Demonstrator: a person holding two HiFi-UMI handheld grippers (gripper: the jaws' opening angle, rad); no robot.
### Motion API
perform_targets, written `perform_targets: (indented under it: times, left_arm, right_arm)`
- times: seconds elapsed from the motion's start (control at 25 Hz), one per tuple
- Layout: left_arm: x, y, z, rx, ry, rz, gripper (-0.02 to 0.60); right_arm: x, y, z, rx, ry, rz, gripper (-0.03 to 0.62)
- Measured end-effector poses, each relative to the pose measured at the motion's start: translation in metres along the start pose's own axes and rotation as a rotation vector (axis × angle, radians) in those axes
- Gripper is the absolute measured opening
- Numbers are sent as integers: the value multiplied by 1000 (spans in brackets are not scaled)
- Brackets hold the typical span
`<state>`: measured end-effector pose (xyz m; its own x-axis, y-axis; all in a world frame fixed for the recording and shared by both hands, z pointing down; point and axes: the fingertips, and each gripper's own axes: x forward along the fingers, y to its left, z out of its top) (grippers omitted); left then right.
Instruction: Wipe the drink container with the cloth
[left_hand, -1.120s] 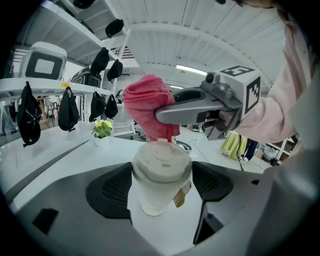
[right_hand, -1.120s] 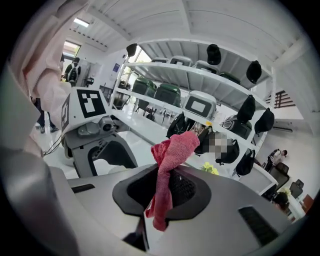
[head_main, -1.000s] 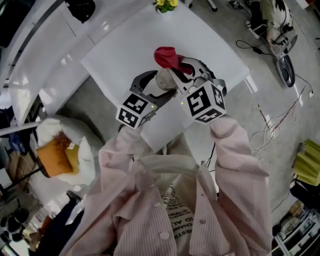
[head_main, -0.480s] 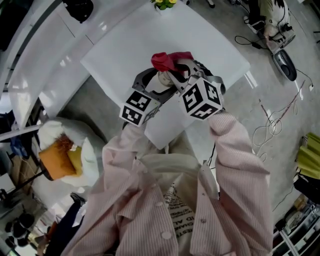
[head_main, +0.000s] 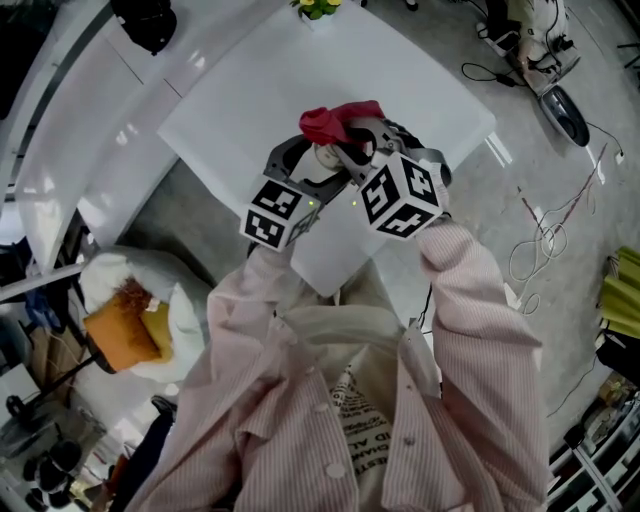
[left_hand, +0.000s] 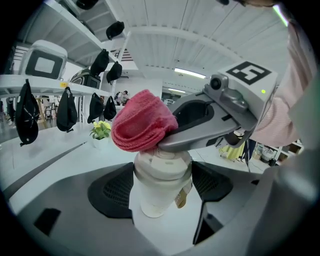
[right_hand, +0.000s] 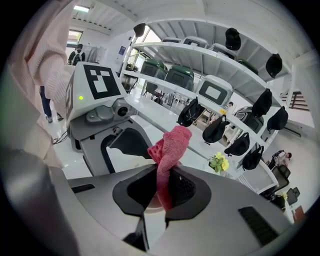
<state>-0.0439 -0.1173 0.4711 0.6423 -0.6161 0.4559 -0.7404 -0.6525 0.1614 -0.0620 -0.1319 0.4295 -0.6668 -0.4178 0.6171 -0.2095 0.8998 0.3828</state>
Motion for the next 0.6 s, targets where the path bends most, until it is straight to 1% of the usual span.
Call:
perform_targets:
  times: [0.6]
  left_arm:
    - [1, -3, 0, -9, -3, -24, 365]
  right_arm:
    - [-13, 15, -4, 18, 37, -6, 40]
